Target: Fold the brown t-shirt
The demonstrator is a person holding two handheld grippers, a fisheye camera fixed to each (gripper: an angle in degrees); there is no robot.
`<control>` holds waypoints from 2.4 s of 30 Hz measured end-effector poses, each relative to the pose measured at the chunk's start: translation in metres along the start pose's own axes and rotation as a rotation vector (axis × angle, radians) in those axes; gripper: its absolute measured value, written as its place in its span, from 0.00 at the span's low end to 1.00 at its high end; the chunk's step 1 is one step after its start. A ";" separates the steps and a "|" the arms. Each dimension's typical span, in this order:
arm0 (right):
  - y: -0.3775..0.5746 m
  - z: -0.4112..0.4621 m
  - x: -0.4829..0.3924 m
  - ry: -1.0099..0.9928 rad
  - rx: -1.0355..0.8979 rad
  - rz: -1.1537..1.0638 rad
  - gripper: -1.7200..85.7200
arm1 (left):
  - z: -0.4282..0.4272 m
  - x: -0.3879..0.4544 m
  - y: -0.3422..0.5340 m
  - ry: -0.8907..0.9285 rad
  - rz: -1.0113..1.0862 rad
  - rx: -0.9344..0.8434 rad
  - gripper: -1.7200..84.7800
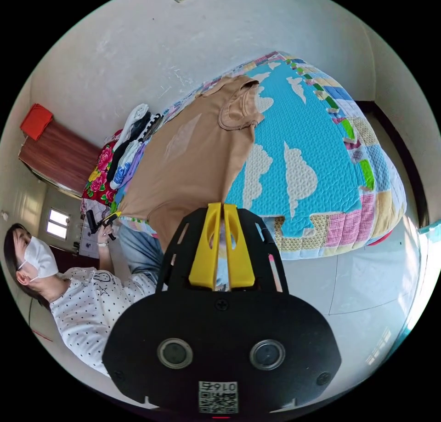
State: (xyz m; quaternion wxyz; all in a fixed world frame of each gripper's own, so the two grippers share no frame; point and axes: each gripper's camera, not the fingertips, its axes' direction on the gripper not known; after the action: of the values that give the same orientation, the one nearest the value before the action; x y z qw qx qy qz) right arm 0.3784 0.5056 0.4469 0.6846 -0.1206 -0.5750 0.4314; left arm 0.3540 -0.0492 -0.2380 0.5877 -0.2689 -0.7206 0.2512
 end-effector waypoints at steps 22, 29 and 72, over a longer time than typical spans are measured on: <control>-0.340 0.389 -0.612 0.201 0.104 -0.975 0.11 | 0.036 0.017 0.050 -0.113 0.127 0.169 0.01; -0.423 0.561 -0.731 0.356 -0.038 -0.992 0.10 | 0.039 0.000 0.078 -0.028 0.083 0.259 0.01; -0.614 0.699 -0.847 0.454 -0.080 -0.866 0.02 | -0.001 -0.005 0.066 0.060 0.092 0.334 0.01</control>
State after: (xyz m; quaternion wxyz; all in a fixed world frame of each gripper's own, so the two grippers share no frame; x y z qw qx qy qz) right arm 0.0614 -0.7109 0.4903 0.9040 0.0124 -0.4246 0.0474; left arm 0.3616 -0.0046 -0.2857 0.6334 -0.2076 -0.6377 0.3860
